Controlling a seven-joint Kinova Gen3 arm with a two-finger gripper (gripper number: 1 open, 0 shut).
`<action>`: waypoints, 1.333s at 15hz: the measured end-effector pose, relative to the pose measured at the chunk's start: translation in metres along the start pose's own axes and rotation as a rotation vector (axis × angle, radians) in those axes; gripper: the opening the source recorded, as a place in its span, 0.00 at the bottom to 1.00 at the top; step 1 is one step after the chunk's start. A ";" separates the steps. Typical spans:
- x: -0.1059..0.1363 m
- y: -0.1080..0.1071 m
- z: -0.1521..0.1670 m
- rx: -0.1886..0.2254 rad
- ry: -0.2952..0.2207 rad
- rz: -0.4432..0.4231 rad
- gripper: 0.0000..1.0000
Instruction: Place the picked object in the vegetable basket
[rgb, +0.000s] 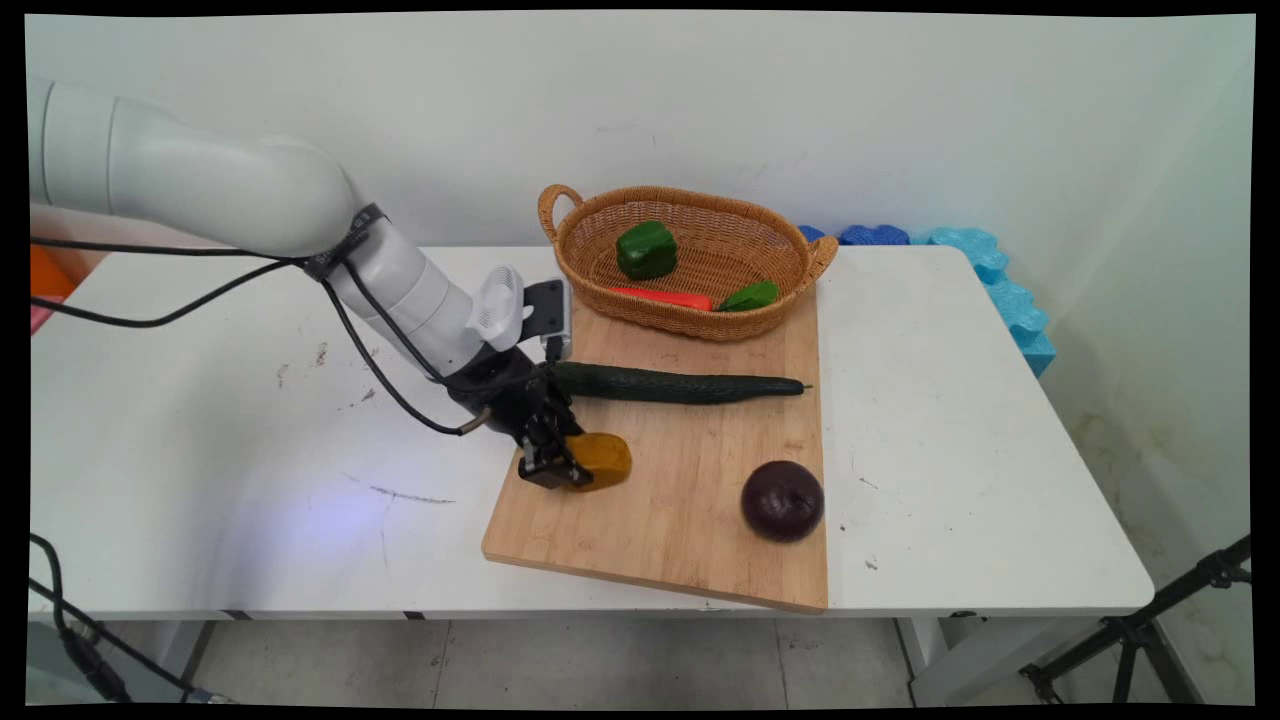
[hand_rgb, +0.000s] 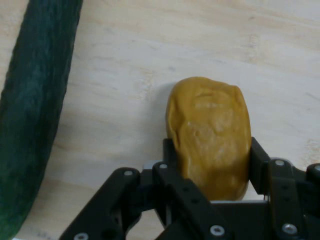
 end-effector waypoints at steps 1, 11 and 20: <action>0.001 0.000 -0.001 0.000 0.002 -0.006 0.00; 0.035 -0.020 -0.033 0.063 0.076 -0.088 0.00; 0.080 -0.065 -0.056 0.167 0.163 -0.205 0.00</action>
